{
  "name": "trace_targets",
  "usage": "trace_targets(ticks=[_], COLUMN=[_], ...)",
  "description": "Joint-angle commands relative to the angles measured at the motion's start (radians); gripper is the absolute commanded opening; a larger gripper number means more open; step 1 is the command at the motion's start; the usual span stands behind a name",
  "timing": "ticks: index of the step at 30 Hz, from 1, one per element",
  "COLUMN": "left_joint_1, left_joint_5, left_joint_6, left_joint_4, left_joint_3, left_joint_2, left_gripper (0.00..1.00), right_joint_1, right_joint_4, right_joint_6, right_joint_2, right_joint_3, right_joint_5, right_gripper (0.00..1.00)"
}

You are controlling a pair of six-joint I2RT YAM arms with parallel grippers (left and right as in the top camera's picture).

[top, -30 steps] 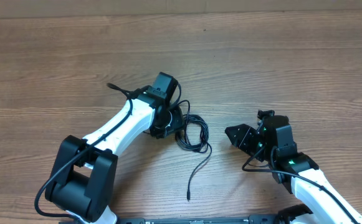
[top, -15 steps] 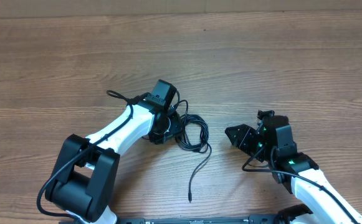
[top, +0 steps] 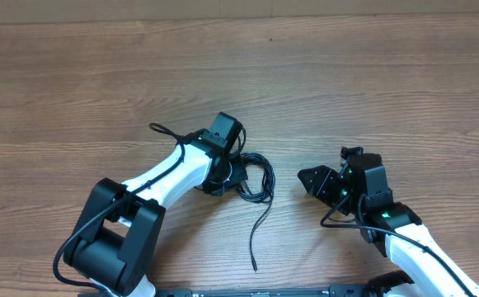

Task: Untangle cables

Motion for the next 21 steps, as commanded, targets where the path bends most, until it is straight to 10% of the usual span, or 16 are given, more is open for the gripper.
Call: trace_targets(ticks=[1,13,21], left_joint_1=[0.026,0.299,0.362], left_joint_5=[0.039,0.617,0.666], left_joint_6=[-0.002,-0.143,-0.462], left_joint_4=[-0.013,-0.124,-0.243], left_joint_3=[-0.006,0.031,0.031], left_joint_2=[0.010,0.008,0.008], left_gripper=[0.04,0.04,0.04], right_joint_1=[-0.003,-0.003,0.031], right_joint_4=[-0.013,-0.011,0.080], right_joint_6=[-0.006,-0.006,-0.006], right_joint_2=[0.001,0.001,0.001], right_joint_3=[0.008,0.008,0.008], right_joint_5=[-0.021,-0.386,-0.469], right_gripper=[0.44,0.59,0.63])
